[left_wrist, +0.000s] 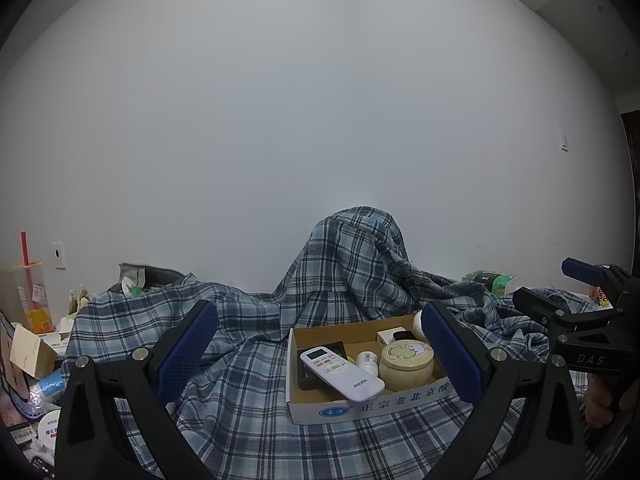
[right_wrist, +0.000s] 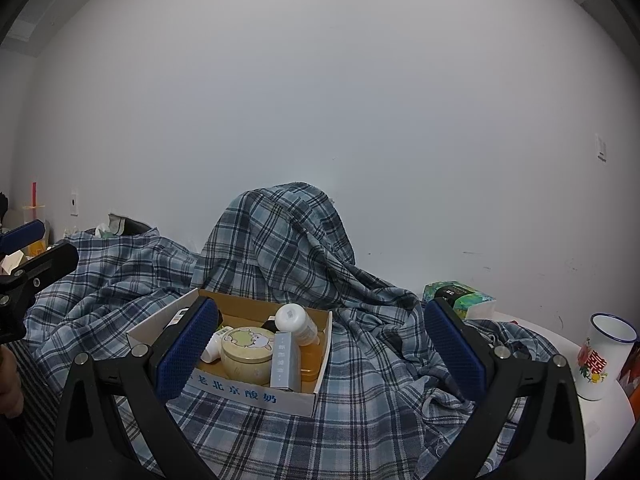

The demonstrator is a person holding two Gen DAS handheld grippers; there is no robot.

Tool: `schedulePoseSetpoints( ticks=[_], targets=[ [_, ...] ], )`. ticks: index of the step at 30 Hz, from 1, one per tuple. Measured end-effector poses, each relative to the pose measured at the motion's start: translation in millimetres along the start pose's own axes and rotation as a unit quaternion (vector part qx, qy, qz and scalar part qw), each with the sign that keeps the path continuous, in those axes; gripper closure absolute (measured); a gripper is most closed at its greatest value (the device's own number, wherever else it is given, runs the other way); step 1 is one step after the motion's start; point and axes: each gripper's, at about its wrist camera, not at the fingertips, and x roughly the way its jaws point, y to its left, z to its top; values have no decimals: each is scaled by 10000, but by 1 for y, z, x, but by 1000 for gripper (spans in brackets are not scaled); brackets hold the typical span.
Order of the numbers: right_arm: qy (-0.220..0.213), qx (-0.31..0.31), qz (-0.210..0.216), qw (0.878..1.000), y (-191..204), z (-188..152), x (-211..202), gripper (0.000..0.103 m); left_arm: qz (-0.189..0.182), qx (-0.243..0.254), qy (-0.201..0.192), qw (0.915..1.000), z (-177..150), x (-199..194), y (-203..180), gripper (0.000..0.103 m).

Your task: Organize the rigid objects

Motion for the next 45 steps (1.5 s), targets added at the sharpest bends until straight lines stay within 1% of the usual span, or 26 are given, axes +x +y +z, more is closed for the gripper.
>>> schedulePoseSetpoints(
  ticks=[28,34,38,40,45],
  targets=[
    [-43,32,-38,10000,1,1,-1,0,-55,-5,-108,9999,2,-4,-1,0],
    [-56,28,-49,10000,1,0,-1,0,-70,103,-213,9997,2,-10,-4,0],
    [-60,29,-63,10000,1,0,-1,0,-13,224,-302,9993,2,-14,-8,0],
    [-71,33,-66,9999,0,0,-1,0,-70,276,-345,9990,3,-16,-10,0],
    [-88,32,-65,9999,0,0,-2,0,-65,245,-323,9992,3,-16,-10,0]
  ],
)
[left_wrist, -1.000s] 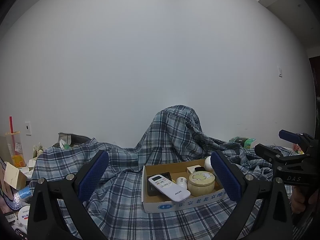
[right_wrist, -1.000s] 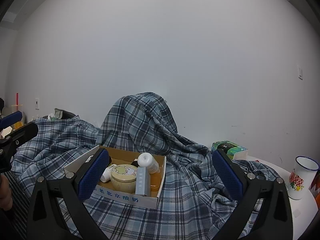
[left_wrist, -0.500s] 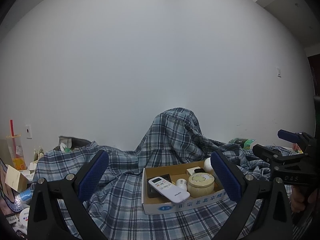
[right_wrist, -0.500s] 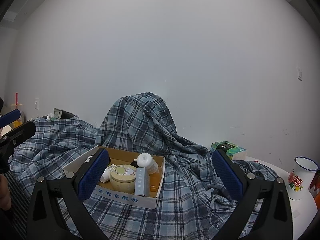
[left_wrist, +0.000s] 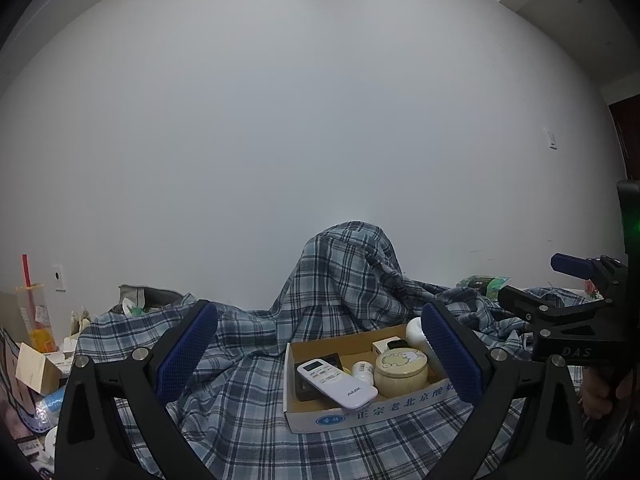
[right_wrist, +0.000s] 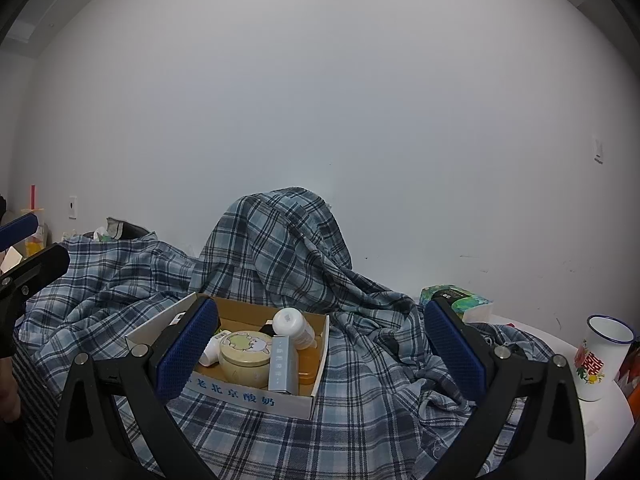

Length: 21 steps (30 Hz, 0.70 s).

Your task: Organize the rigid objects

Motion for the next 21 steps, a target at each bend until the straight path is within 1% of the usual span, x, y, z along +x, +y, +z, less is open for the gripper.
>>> schedulePoseSetpoints(
  ticks=[4,16,21],
  targets=[
    [-1,-23,-60,10000,0,0,0,0,27,3,17,10000,0,0,-1,0],
    [-14,-12,-60,10000,-2,1,0,0,81,51,-12,10000,1,0,0,0],
    [-18,-9,-70,10000,-4,1,0,0,99,-2,51,9999,1,2,2,0]
  ],
)
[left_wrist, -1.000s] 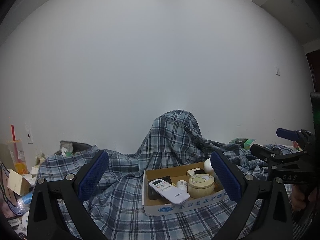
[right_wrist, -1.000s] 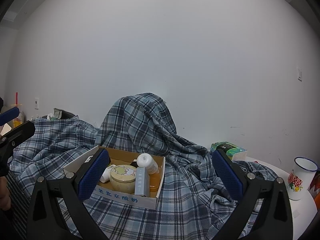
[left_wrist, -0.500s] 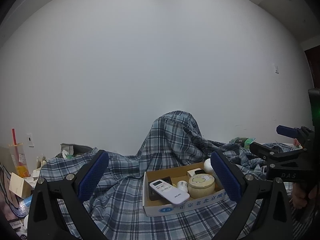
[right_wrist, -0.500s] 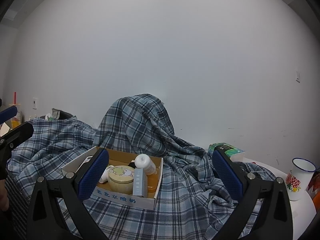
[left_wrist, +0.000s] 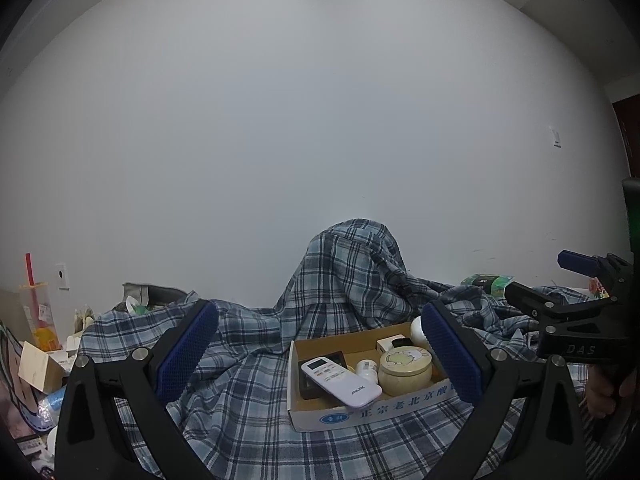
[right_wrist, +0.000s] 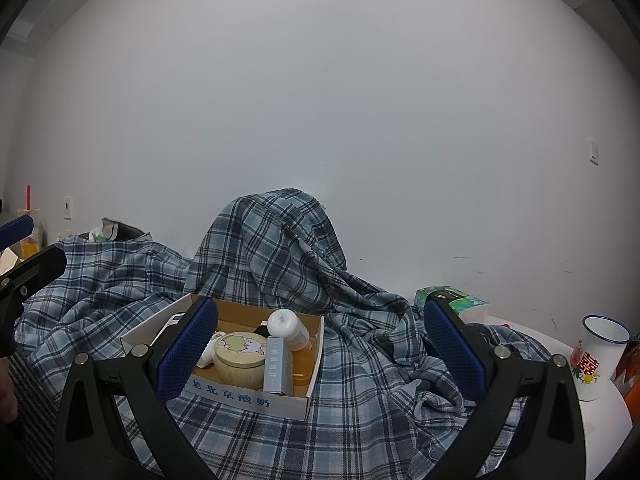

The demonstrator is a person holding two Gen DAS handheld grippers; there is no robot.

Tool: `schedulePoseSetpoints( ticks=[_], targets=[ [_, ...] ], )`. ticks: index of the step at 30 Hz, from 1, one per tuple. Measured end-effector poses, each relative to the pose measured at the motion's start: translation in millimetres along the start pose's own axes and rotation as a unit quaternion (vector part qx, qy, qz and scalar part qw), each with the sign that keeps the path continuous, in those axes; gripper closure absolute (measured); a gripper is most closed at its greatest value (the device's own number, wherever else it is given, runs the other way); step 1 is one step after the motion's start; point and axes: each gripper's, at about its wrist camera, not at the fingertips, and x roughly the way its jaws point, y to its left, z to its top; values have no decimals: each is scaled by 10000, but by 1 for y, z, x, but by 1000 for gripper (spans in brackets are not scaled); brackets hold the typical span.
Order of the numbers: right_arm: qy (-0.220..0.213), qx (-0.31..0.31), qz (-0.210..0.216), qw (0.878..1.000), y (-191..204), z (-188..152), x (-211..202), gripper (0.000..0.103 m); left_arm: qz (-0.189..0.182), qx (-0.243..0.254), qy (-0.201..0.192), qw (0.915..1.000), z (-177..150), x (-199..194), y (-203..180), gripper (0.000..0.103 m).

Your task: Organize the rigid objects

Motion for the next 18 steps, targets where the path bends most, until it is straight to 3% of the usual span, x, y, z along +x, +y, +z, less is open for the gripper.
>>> schedulePoseSetpoints(
  ticks=[18],
  targets=[
    [-17,-6,-1,10000,0,0,-1,0,24,-12,2,10000,0,1,1,0]
  ],
)
